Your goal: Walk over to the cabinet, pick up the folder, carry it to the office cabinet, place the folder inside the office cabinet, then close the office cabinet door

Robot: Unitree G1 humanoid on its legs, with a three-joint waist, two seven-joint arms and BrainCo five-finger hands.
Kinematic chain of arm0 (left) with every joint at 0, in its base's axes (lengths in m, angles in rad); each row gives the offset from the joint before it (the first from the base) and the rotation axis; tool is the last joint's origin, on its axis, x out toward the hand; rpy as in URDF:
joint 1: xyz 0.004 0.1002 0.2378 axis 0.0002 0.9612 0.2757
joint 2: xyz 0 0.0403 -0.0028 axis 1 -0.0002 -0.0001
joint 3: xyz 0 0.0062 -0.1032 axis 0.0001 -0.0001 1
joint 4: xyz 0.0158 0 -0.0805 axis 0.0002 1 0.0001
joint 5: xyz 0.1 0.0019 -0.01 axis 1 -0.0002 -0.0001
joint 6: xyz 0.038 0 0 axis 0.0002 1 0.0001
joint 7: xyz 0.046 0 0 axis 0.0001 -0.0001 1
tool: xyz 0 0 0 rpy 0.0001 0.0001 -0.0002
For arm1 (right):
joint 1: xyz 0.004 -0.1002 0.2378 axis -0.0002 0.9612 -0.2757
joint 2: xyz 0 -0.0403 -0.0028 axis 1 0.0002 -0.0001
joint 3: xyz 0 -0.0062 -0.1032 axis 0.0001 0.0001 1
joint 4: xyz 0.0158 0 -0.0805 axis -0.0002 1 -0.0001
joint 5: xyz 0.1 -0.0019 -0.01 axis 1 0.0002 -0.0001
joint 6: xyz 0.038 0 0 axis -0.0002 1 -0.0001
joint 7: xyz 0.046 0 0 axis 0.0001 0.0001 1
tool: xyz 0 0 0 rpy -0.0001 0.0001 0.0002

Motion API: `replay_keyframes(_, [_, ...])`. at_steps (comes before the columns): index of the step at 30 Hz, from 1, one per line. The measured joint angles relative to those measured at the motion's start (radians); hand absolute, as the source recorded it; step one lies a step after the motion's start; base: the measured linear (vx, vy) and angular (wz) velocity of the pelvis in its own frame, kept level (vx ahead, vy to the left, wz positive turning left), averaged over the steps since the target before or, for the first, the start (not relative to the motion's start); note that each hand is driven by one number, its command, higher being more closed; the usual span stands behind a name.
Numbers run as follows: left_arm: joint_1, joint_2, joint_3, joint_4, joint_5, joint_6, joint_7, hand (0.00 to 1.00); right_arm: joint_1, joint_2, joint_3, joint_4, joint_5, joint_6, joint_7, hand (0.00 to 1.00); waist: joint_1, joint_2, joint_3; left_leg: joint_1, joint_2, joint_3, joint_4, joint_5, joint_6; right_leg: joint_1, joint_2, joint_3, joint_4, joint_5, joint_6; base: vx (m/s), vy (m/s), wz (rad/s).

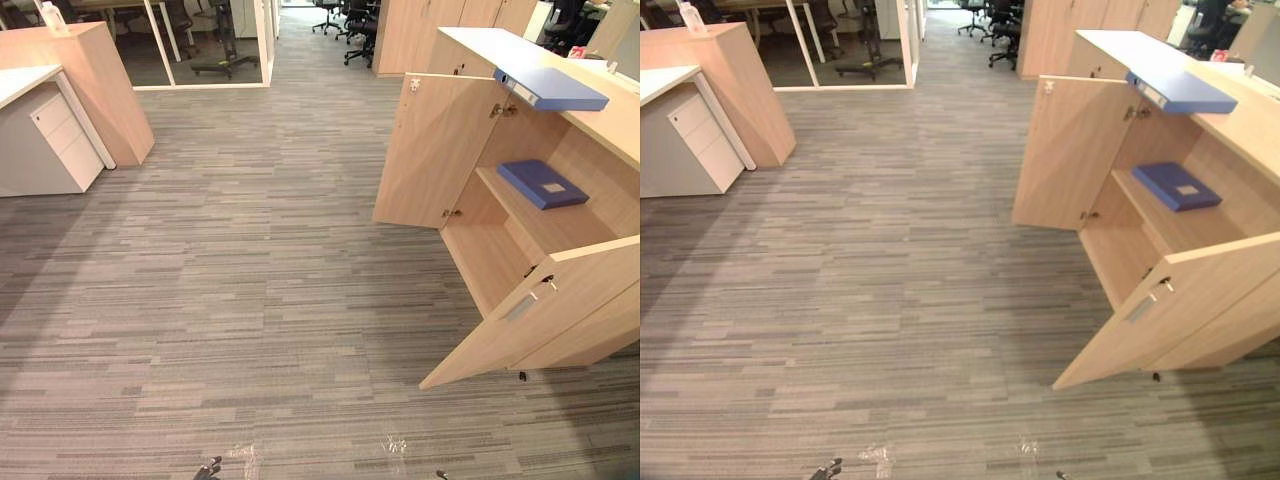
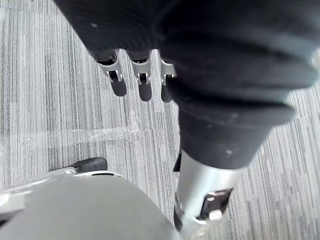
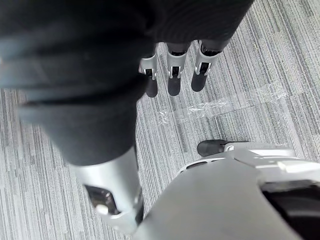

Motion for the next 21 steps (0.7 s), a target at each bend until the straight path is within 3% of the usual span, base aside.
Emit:
replay_keyframes(9, [-0.006,0.002,0.001,0.02,-0.041,0.0,-0.013,0.0,-0.001,0.0,-0.001,0.001,0.0,0.0,0.008,0.0,0.0,-0.004,0.006,0.002,0.003,0.003,0.0,-0.001,-0.002,0.001,0.002,0.0,-0.001,0.0,0.0,-0.02,-0.01,0.0])
replay_keyframes(21, [-0.012,0.004,0.001,0.028,0.022,-0.01,-0.01,0.0,-0.002,0.001,0.0,0.001,0.0,0.0,0.008,0.0,0.0,-0.011,0.01,0.002,0.003,0.003,-0.001,-0.001,-0.002,0.002,0.003,-0.002,-0.005,0.001,-0.001,0.0,-0.001,0.0])
